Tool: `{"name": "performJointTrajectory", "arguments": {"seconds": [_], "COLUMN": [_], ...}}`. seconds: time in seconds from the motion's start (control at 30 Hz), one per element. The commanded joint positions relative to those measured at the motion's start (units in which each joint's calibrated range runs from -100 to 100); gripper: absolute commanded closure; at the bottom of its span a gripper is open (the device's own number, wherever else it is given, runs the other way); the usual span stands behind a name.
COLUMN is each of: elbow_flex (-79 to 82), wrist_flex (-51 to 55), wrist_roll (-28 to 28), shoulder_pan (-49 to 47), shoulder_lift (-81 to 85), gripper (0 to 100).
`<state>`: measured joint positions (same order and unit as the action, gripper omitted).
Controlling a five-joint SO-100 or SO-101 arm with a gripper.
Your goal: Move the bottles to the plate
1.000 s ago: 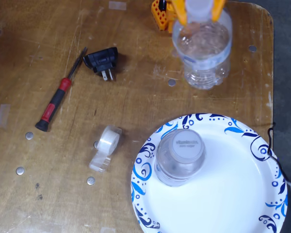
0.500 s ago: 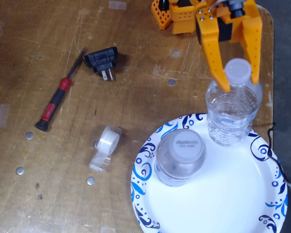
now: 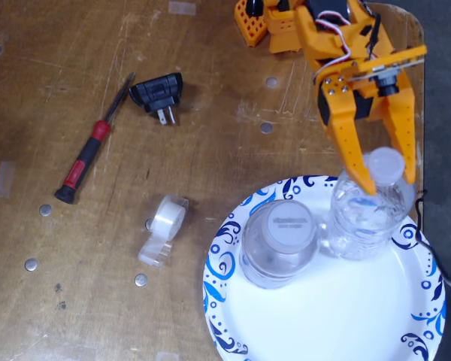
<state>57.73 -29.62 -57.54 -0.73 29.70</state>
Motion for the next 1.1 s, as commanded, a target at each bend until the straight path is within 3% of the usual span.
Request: {"name": "performJointTrajectory", "arguments": {"seconds": [0.0,0.2,0.57,0.9,1.07], "elbow_flex": [-0.80,-0.89,-0.98,-4.67,-1.79], "wrist_flex": [-7.28,-10.50,-5.20,-9.20,-8.85], "wrist_roll": [1.99,3.03,2.61,1.52,-0.36], "shoulder_pan": [0.46,0.68,0.68,-0.40,-3.21], "shoulder_lift": [-4.40,-10.56,-10.73,-4.82,1.33], "gripper": [93,91,90,61,55]}}
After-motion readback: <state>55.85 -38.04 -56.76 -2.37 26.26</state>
